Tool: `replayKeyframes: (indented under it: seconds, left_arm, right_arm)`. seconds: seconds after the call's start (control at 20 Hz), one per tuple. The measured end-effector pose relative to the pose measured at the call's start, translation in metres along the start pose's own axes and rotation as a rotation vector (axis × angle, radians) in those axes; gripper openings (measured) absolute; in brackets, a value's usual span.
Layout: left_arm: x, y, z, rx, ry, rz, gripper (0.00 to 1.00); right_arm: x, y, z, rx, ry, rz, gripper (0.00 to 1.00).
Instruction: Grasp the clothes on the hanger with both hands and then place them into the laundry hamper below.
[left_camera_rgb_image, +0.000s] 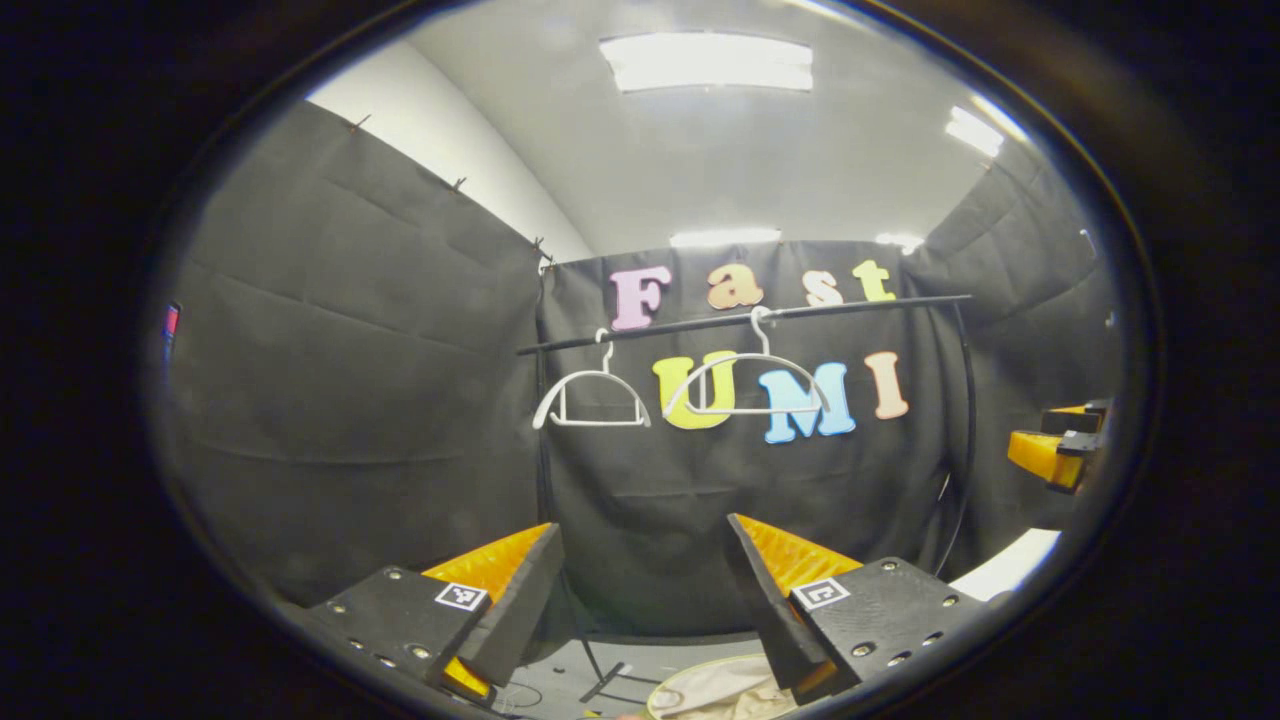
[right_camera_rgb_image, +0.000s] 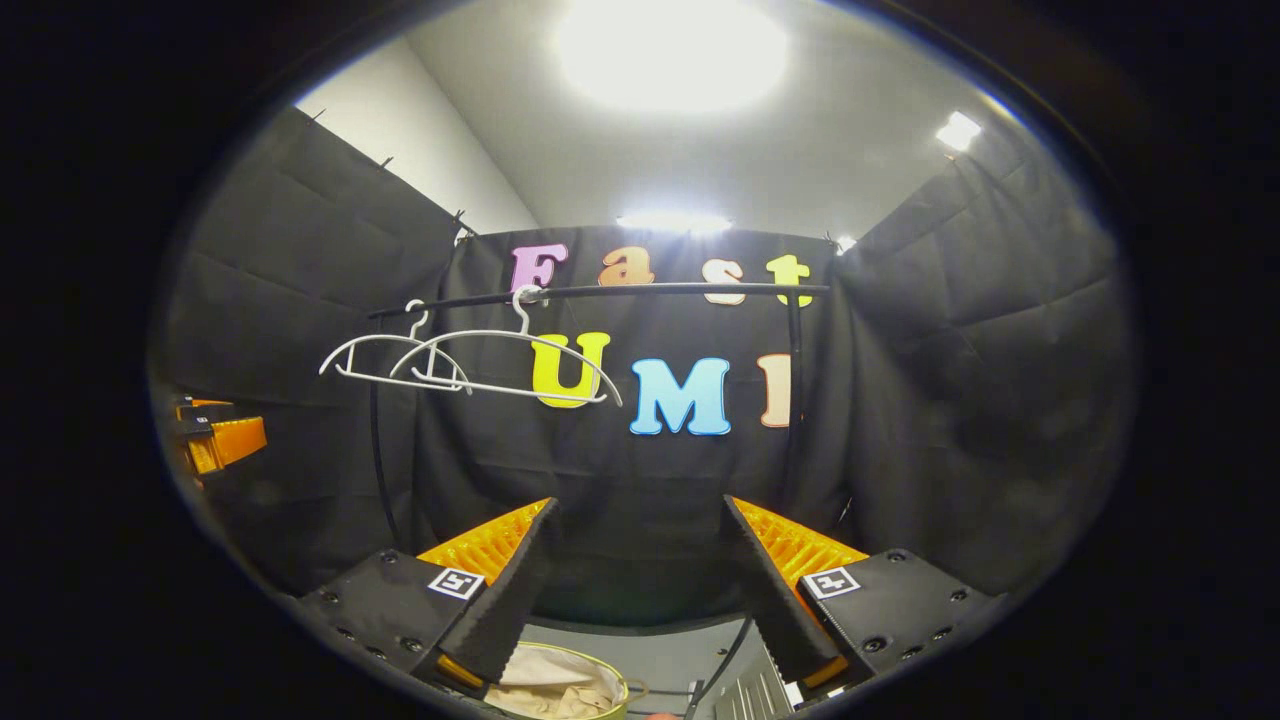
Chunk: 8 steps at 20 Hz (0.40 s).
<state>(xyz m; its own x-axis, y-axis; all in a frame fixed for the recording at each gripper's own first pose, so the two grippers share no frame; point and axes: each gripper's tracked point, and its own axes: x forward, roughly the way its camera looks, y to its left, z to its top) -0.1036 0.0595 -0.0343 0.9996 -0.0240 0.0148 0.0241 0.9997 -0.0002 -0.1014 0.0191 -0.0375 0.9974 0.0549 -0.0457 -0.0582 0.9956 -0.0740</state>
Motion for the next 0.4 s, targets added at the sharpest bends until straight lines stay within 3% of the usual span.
replayKeyframes:
  seconds: [0.4]
  left_arm:
    - [0.026,-0.008,-0.006,-0.004,-0.003,0.002,0.94]
  right_arm:
    - [0.017,0.000,-0.001,-0.001,-0.007,0.004,1.00]
